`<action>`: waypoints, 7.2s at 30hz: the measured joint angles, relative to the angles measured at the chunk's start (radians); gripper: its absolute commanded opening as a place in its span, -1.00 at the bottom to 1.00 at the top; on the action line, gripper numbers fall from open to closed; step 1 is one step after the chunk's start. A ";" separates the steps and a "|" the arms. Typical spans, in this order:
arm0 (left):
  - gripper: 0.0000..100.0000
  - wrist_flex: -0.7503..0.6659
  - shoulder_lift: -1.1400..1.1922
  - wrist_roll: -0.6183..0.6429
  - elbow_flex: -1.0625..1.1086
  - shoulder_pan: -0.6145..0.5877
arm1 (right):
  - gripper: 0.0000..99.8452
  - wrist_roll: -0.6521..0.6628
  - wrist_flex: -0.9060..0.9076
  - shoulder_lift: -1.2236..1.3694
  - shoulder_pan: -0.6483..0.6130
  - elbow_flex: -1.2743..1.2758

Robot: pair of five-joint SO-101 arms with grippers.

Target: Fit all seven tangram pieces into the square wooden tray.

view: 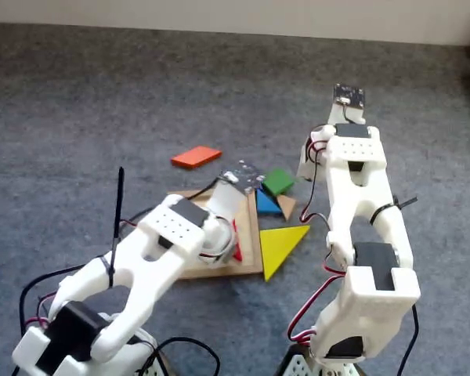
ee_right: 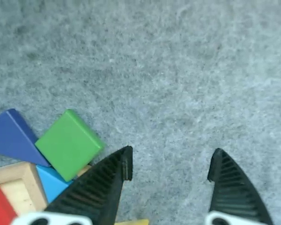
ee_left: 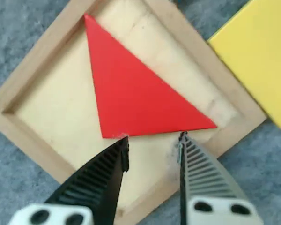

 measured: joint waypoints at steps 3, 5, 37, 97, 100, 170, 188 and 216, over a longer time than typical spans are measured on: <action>-0.63 0.000 0.002 0.023 -0.040 0.038 | -0.48 0.000 0.000 0.000 0.000 0.000; -0.62 0.006 0.002 0.026 -0.063 0.043 | -0.48 0.000 0.000 0.000 0.000 0.000; -0.63 0.034 0.270 -0.101 -0.215 -0.219 | -0.48 0.000 -0.029 0.000 0.000 0.000; -0.63 0.046 -0.735 -0.083 0.502 -0.715 | -0.88 0.218 0.201 0.015 -0.106 -0.095; -0.63 0.021 -0.735 -0.083 0.517 -0.715 | -0.88 0.218 0.184 0.115 -0.157 -0.098; -0.62 -0.032 -0.735 -0.083 0.519 -0.806 | -0.16 0.825 0.262 -0.727 -0.244 0.747; -0.62 -0.032 -0.735 -0.083 0.519 -0.806 | -0.12 0.832 0.002 -0.727 -0.525 1.026; -0.63 -0.032 -0.735 -0.083 0.519 -0.806 | -0.17 0.914 -0.160 -0.752 -0.499 1.131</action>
